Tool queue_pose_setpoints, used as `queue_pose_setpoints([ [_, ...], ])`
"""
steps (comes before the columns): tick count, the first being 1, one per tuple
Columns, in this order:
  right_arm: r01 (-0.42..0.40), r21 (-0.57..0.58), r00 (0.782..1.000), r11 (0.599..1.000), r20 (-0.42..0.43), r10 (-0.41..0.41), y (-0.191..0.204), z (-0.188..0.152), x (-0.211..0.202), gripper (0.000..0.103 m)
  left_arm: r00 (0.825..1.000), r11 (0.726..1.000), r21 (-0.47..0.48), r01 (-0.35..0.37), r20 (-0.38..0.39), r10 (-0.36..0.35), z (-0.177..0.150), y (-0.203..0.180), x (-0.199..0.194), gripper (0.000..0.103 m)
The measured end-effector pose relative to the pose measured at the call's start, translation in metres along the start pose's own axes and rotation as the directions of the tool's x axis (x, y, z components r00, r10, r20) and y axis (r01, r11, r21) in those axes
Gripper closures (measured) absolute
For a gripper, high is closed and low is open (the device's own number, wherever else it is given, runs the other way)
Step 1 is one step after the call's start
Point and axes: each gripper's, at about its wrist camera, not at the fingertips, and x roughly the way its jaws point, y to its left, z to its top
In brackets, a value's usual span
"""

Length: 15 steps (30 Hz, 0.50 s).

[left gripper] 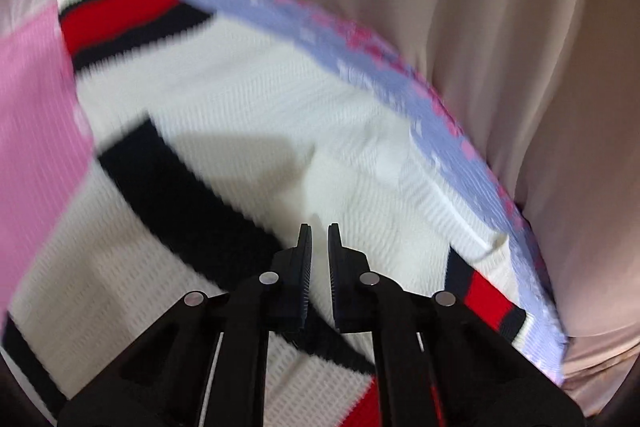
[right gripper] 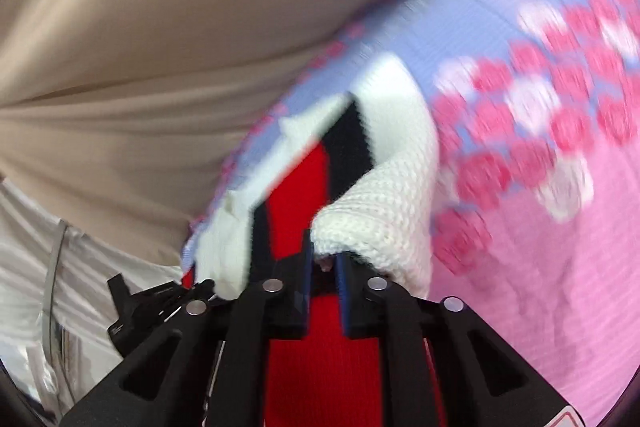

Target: Fold small clothes

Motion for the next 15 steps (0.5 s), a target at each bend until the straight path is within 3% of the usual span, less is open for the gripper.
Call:
queue_pose_setpoints([
  [1, -0.007, -0.049, 0.999, 0.999, 0.033, 0.009, 0.006, 0.0, -0.008, 0.092, 1.0, 1.0, 0.014, -0.018, 0.003, 0.018, 0.002, 0.002, 0.003, 0.095],
  [3, 0.082, -0.103, 0.997, 0.991, 0.022, -0.08, -0.003, -0.005, -0.004, 0.093, 0.997, 0.997, 0.024, -0.067, -0.04, 0.068, -0.003, 0.011, 0.02, 0.095],
  [5, 0.182, -0.042, 0.981, 0.982, -0.068, -0.184, -0.034, -0.015, 0.015, 0.095, 0.998, 0.999, 0.013, -0.048, -0.05, 0.049, -0.005, 0.018, 0.023, 0.095],
  [6, 0.151, -0.019, 0.987, 0.988, -0.058, -0.152, -0.041, -0.019, 0.012, 0.095, 0.998, 0.999, 0.004, -0.038, -0.048, 0.038, -0.006, 0.019, 0.018, 0.095],
  [7, 0.156, -0.024, 0.986, 0.987, -0.047, -0.157, -0.037, -0.018, 0.007, 0.095, 0.998, 0.999, -0.041, 0.014, -0.052, -0.017, -0.006, 0.023, 0.013, 0.09],
  [8, 0.156, -0.039, 0.987, 0.987, -0.036, -0.158, -0.031, -0.019, 0.001, 0.093, 0.996, 0.995, -0.086, 0.054, -0.06, -0.059, -0.004, 0.027, 0.011, 0.06],
  [9, 0.15, -0.052, 0.988, 0.987, -0.024, -0.152, -0.025, -0.02, -0.003, 0.092, 0.993, 0.985, -0.15, 0.085, -0.074, -0.097, -0.003, 0.032, 0.011, 0.048],
  [10, 0.152, -0.064, 0.988, 0.986, -0.022, -0.154, -0.022, -0.021, -0.005, 0.091, 0.991, 0.979, -0.184, 0.092, -0.082, -0.108, -0.002, 0.034, 0.013, 0.021],
  [13, 0.165, -0.081, 0.985, 0.983, -0.034, -0.169, -0.015, -0.021, -0.001, 0.088, 0.995, 0.983, -0.17, 0.07, -0.064, -0.082, 0.001, 0.025, 0.02, 0.021],
  [15, 0.171, -0.103, 0.984, 0.98, -0.032, -0.175, -0.008, -0.019, 0.002, 0.088, 0.998, 0.993, -0.115, 0.038, -0.035, -0.042, 0.003, 0.016, 0.021, 0.049],
])
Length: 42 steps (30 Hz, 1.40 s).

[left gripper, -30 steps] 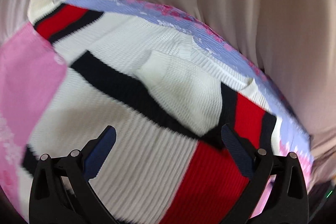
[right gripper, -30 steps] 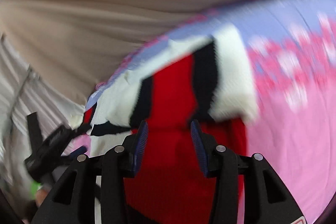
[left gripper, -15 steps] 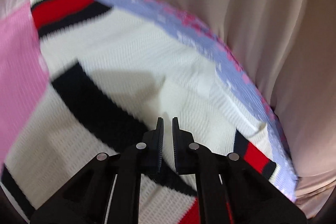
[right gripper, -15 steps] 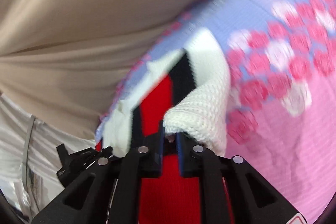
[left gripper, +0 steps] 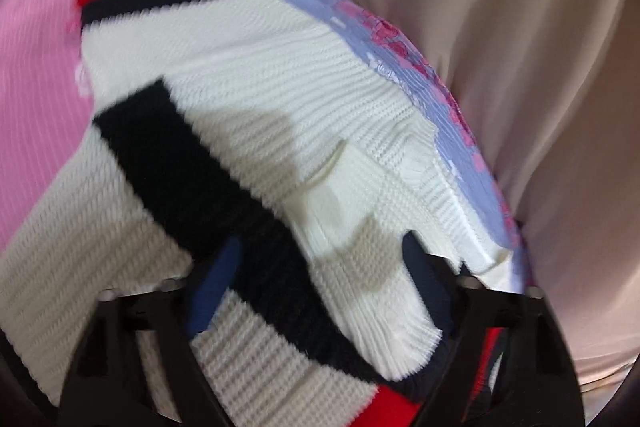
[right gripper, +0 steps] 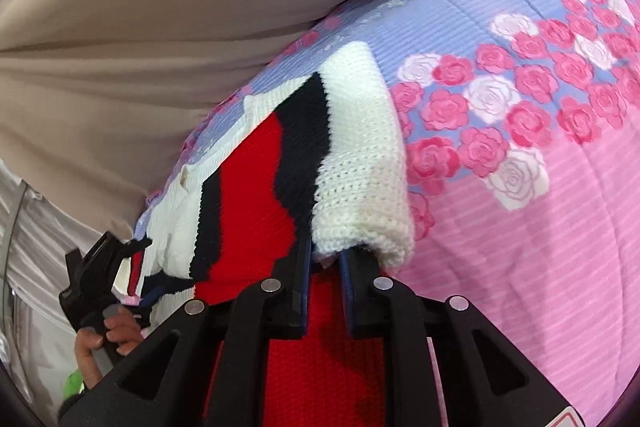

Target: Fold small clothes

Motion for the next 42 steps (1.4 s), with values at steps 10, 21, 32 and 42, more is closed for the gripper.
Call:
queue_pose_setpoints([
  [10, 0.167, -0.09, 0.986, 0.982, 0.028, -0.165, 0.018, -0.027, -0.023, 0.081, 1.0, 0.998, 0.065, 0.017, 0.002, -0.017, 0.016, 0.045, -0.015, 0.095],
  [21, 0.095, -0.566, 0.989, 0.819, -0.038, -0.142, 0.202, -0.103, 0.003, 0.069, 0.99, 0.989, 0.099, -0.106, 0.102, 0.096, -0.03, 0.162, -0.138, 0.056],
  [32, -0.089, -0.862, 0.989, 0.499, -0.136, -0.059, 0.424, -0.156, 0.147, 0.06, 0.984, 0.999, 0.025, 0.027, 0.174, -0.031, 0.076, 0.214, -0.181, 0.036],
  [42, -0.062, -0.64, 0.993, 0.766, -0.116, -0.016, 0.454, -0.146, 0.161, 0.055, 0.962, 0.96, -0.276, 0.045, 0.272, 0.033, 0.208, 0.274, -0.145, 0.03],
])
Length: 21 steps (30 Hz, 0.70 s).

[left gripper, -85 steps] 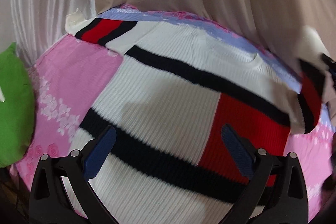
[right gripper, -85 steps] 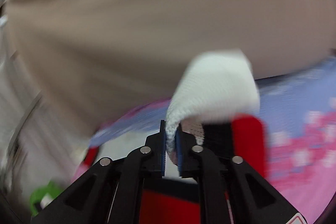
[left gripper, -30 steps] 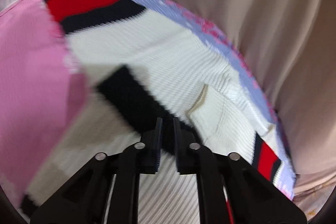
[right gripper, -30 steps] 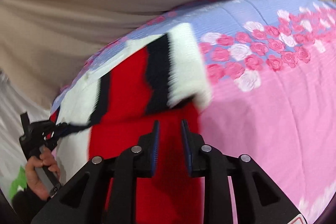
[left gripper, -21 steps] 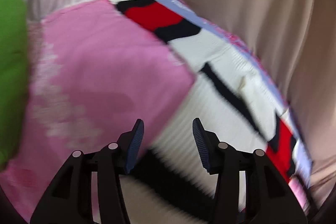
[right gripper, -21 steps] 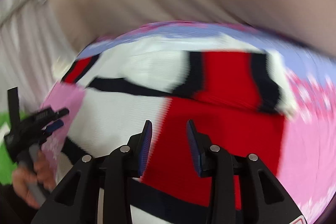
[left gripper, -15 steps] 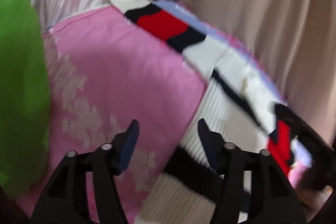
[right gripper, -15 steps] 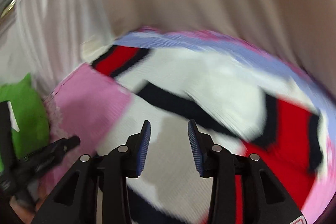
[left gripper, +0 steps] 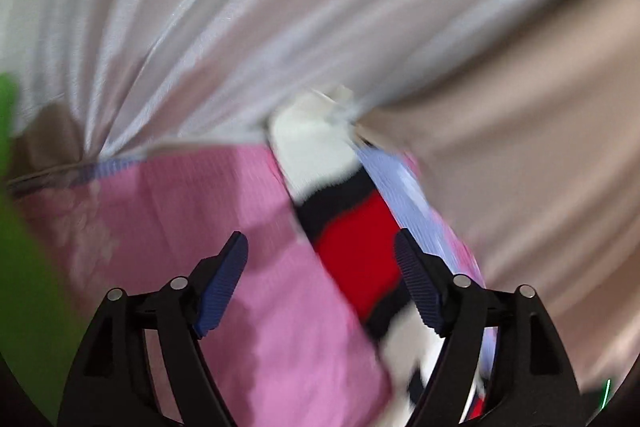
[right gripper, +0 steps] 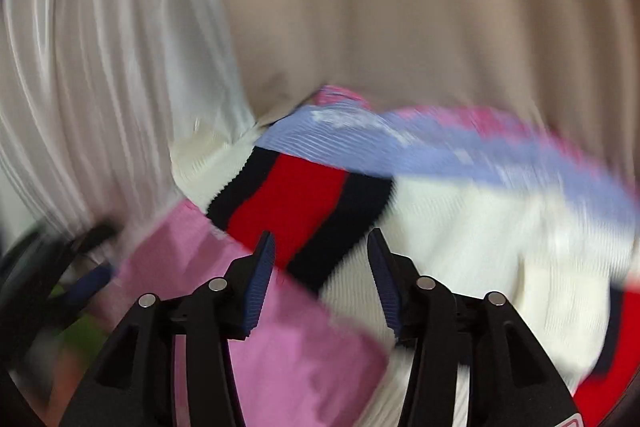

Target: Fold small clothes

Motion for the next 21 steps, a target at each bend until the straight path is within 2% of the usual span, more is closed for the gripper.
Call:
queue_pose_setpoints([
  [1, -0.005, 0.031, 1.0, 1.0, 0.003, 0.005, -0.008, -0.016, -0.015, 0.054, 1.0, 0.998, -0.059, -0.006, 0.014, 0.007, 0.012, 0.005, 0.021, 0.03],
  [2, 0.0, 0.042, 1.0, 0.999, -0.009, 0.001, -0.016, -0.039, -0.03, 0.053, 1.0, 0.997, -0.076, -0.022, 0.019, 0.024, 0.018, 0.008, 0.032, 0.03],
  [5, 0.036, 0.036, 0.995, 0.999, -0.094, -0.032, -0.039, -0.1, -0.066, 0.053, 0.996, 0.993, -0.084, -0.082, 0.03, 0.085, 0.035, 0.012, 0.071, 0.031],
  [8, 0.083, 0.048, 0.976, 0.995, -0.208, -0.071, -0.066, -0.153, -0.097, 0.053, 0.993, 0.989, -0.106, -0.107, 0.038, 0.111, 0.042, 0.021, 0.097, 0.033],
  [11, 0.128, 0.147, 0.954, 0.981, -0.29, -0.081, -0.097, -0.193, -0.124, 0.053, 0.991, 0.982, -0.134, -0.133, 0.012, 0.136, 0.042, 0.03, 0.121, 0.04],
  [12, 0.154, 0.181, 0.948, 0.971, -0.305, -0.093, -0.106, -0.202, -0.131, 0.053, 0.988, 0.982, -0.13, -0.139, 0.042, 0.146, 0.042, 0.03, 0.123, 0.041],
  [14, 0.187, 0.261, 0.94, 0.947, -0.328, -0.096, -0.124, -0.218, -0.147, 0.053, 0.982, 0.981, -0.093, -0.169, 0.069, 0.176, 0.046, 0.022, 0.13, 0.048],
  [15, 0.2, 0.283, 0.939, 0.938, -0.329, -0.1, -0.13, -0.222, -0.151, 0.053, 0.979, 0.981, -0.074, -0.179, 0.083, 0.185, 0.046, 0.019, 0.132, 0.058],
  [16, 0.208, 0.302, 0.94, 0.93, -0.326, -0.105, -0.134, -0.226, -0.158, 0.053, 0.984, 0.986, -0.042, -0.158, 0.072, 0.161, 0.048, 0.015, 0.138, 0.087],
  [17, 0.215, 0.307, 0.941, 0.927, -0.32, -0.112, -0.136, -0.229, -0.165, 0.053, 0.989, 0.99, -0.026, -0.141, 0.044, 0.142, 0.051, 0.015, 0.143, 0.095],
  [18, 0.224, 0.303, 0.941, 0.926, -0.315, -0.125, -0.139, -0.23, -0.168, 0.053, 0.99, 0.99, -0.019, -0.138, 0.034, 0.138, 0.052, 0.013, 0.145, 0.095],
  [19, 0.231, 0.296, 0.941, 0.927, -0.311, -0.135, -0.139, -0.232, -0.172, 0.053, 0.988, 0.991, -0.008, -0.137, 0.065, 0.137, 0.051, 0.007, 0.139, 0.096],
  [21, 0.236, 0.288, 0.943, 0.928, -0.299, -0.147, -0.139, -0.231, -0.177, 0.053, 0.991, 0.996, 0.025, -0.082, 0.108, 0.078, 0.045, -0.013, 0.119, 0.097],
])
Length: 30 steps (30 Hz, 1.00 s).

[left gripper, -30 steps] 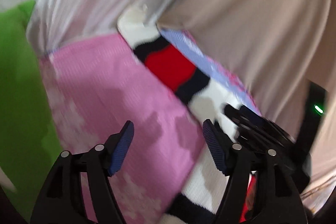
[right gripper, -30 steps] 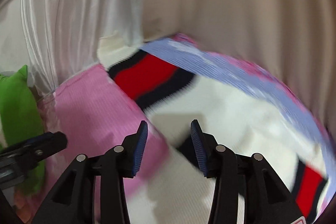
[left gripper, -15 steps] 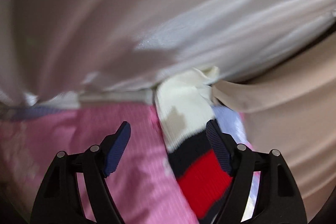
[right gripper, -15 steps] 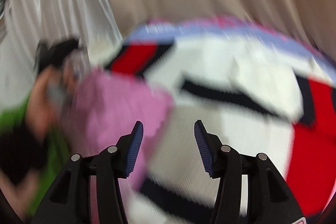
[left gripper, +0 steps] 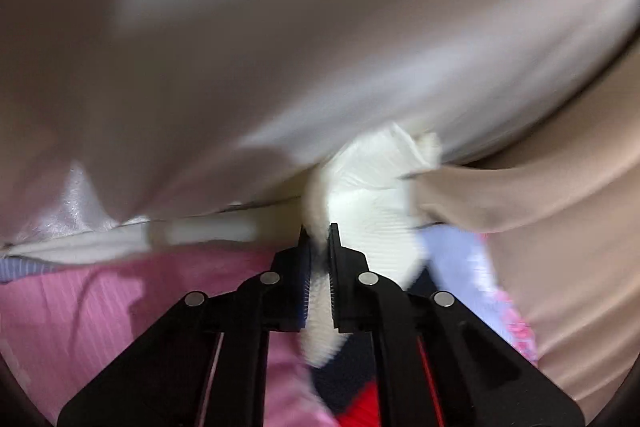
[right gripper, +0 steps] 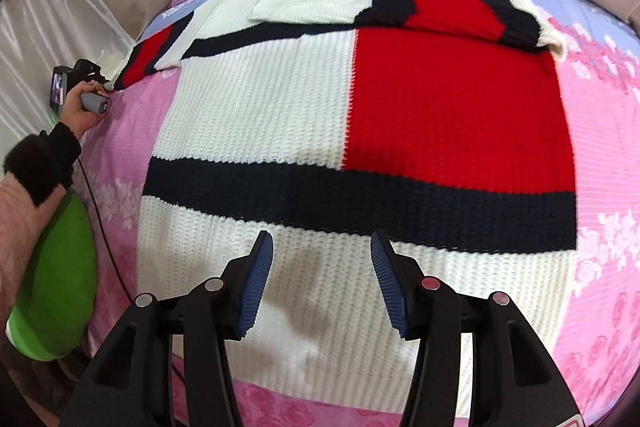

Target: Fold small clothes

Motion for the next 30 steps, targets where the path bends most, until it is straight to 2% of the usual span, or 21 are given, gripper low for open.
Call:
queue_pose_setpoints([
  [3, -0.018, 0.013, 1.0, 1.0, 0.019, 0.018, -0.009, 0.002, -0.004, 0.053, 0.991, 0.986, 0.101, 0.13, 0.03, -0.133, -0.013, -0.047, -0.047, 0.097],
  [5, -0.033, 0.024, 0.999, 0.999, 0.039, 0.032, -0.013, 0.005, -0.005, 0.053, 0.96, 0.932, 0.242, 0.27, 0.011, -0.281, -0.045, -0.103, -0.104, 0.097],
  [6, -0.042, 0.027, 0.998, 0.999, 0.052, 0.04, -0.014, 0.008, -0.008, 0.053, 0.946, 0.904, 0.29, 0.313, -0.007, -0.325, -0.06, -0.12, -0.123, 0.097],
  [8, -0.054, 0.034, 0.995, 0.998, 0.085, 0.051, -0.016, 0.015, -0.012, 0.053, 0.891, 0.797, 0.411, 0.443, -0.104, -0.441, -0.114, -0.168, -0.171, 0.097],
  [9, -0.059, 0.038, 0.993, 0.997, 0.102, 0.055, -0.019, 0.018, -0.015, 0.053, 0.856, 0.743, 0.431, 0.512, -0.179, -0.485, -0.142, -0.184, -0.188, 0.097],
  [10, -0.061, 0.043, 0.992, 0.997, 0.116, 0.056, -0.022, 0.021, -0.018, 0.053, 0.804, 0.679, 0.431, 0.594, -0.287, -0.521, -0.181, -0.201, -0.205, 0.096],
  [12, -0.05, 0.06, 0.989, 0.997, 0.145, 0.041, -0.033, 0.026, -0.021, 0.052, 0.752, 0.626, 0.419, 0.658, -0.406, -0.519, -0.235, -0.215, -0.22, 0.096],
  [13, -0.046, 0.072, 0.988, 0.996, 0.152, 0.035, -0.04, 0.028, -0.021, 0.051, 0.73, 0.605, 0.416, 0.678, -0.474, -0.493, -0.271, -0.22, -0.223, 0.092],
  [14, -0.035, 0.087, 0.988, 0.996, 0.153, 0.021, -0.05, 0.03, -0.021, 0.049, 0.717, 0.601, 0.411, 0.685, -0.525, -0.458, -0.298, -0.22, -0.222, 0.092],
  [15, -0.016, 0.098, 0.988, 0.995, 0.157, 0.001, -0.059, 0.03, -0.021, 0.049, 0.702, 0.605, 0.397, 0.69, -0.572, -0.425, -0.321, -0.216, -0.221, 0.092],
  [17, 0.012, 0.119, 0.986, 0.993, 0.165, -0.031, -0.079, 0.032, -0.022, 0.048, 0.702, 0.67, 0.35, 0.654, -0.612, -0.366, -0.353, -0.193, -0.215, 0.082],
  [18, 0.012, 0.131, 0.985, 0.991, 0.166, -0.034, -0.087, 0.032, -0.022, 0.047, 0.704, 0.69, 0.332, 0.643, -0.61, -0.363, -0.357, -0.187, -0.209, 0.078],
  [19, 0.004, 0.144, 0.985, 0.99, 0.17, -0.028, -0.095, 0.034, -0.023, 0.045, 0.721, 0.726, 0.311, 0.613, -0.597, -0.352, -0.36, -0.179, -0.198, 0.066],
  [20, -0.014, 0.153, 0.984, 0.988, 0.176, -0.013, -0.103, 0.037, -0.024, 0.041, 0.737, 0.75, 0.303, 0.588, -0.582, -0.344, -0.357, -0.17, -0.204, 0.056],
  [22, -0.017, 0.136, 0.98, 0.991, 0.2, -0.01, -0.113, 0.049, -0.022, 0.037, 0.779, 0.807, 0.277, 0.522, -0.54, -0.318, -0.345, -0.15, -0.193, 0.047],
  [24, -0.003, 0.108, 0.978, 0.994, 0.209, -0.02, -0.116, 0.064, -0.015, 0.034, 0.807, 0.855, 0.235, 0.461, -0.512, -0.295, -0.335, -0.134, -0.184, 0.044],
  [26, -0.01, 0.081, 0.978, 0.997, 0.207, -0.007, -0.119, 0.085, -0.001, 0.034, 0.842, 0.906, 0.178, 0.383, -0.47, -0.264, -0.313, -0.124, -0.167, 0.043],
  [28, -0.016, 0.09, 0.975, 0.996, 0.221, -0.005, -0.125, 0.102, 0.011, 0.034, 0.863, 0.935, 0.11, 0.338, -0.432, -0.261, -0.299, -0.107, -0.151, 0.042],
  [30, -0.077, 0.167, 0.976, 0.983, 0.216, 0.04, -0.141, 0.117, 0.026, 0.034, 0.876, 0.952, 0.036, 0.303, -0.404, -0.263, -0.286, -0.093, -0.136, 0.04],
])
